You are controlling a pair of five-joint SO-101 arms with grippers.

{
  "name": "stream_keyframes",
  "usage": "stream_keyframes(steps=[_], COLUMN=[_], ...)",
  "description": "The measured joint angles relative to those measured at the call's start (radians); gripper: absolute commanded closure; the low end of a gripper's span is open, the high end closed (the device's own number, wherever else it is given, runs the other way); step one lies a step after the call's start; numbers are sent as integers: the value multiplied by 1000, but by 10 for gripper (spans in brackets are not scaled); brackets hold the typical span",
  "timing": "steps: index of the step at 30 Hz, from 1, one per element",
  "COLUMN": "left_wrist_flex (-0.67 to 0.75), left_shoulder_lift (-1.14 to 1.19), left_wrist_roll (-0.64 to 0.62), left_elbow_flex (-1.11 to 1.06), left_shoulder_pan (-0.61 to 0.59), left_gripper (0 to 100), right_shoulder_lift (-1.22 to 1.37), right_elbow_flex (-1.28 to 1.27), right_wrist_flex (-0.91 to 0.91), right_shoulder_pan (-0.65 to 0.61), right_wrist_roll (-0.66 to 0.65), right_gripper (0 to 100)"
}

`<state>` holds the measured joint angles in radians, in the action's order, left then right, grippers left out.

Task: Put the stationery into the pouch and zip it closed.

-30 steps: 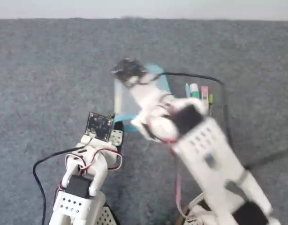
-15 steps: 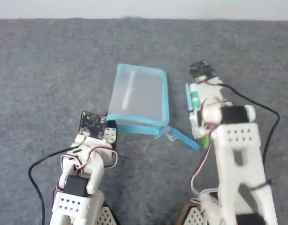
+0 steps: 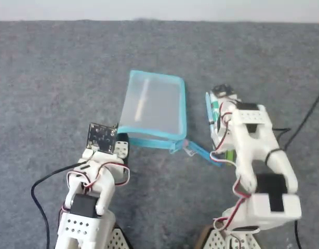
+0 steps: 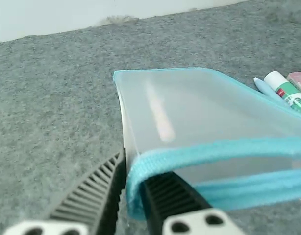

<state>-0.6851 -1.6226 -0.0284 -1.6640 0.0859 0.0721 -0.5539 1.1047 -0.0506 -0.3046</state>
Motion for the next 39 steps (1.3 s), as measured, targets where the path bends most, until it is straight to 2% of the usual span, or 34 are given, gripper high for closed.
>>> stream_keyframes(steps=[4,9,19,29,35,39], left_wrist_flex=[0,0,0,0,0,0], left_shoulder_lift=[0,0,0,0,0,0], left_wrist_roll=[0,0,0,0,0,0], left_elbow_flex=[0,0,0,-14,-18,-18], left_shoulder_pan=[0,0,0,0,0,0], left_gripper=[988,988,988,988,988,988], right_shoulder_lift=[51,52,2,-479,-732,-787], right_elbow_flex=[5,21,2,-17,91,107], right_wrist_flex=[-15,-31,-5,247,519,597], right_shoulder_pan=[-2,58,101,94,-23,-112], right_wrist_roll=[0,0,0,-2,-2,-3], right_gripper=[849,985,992,993,993,993])
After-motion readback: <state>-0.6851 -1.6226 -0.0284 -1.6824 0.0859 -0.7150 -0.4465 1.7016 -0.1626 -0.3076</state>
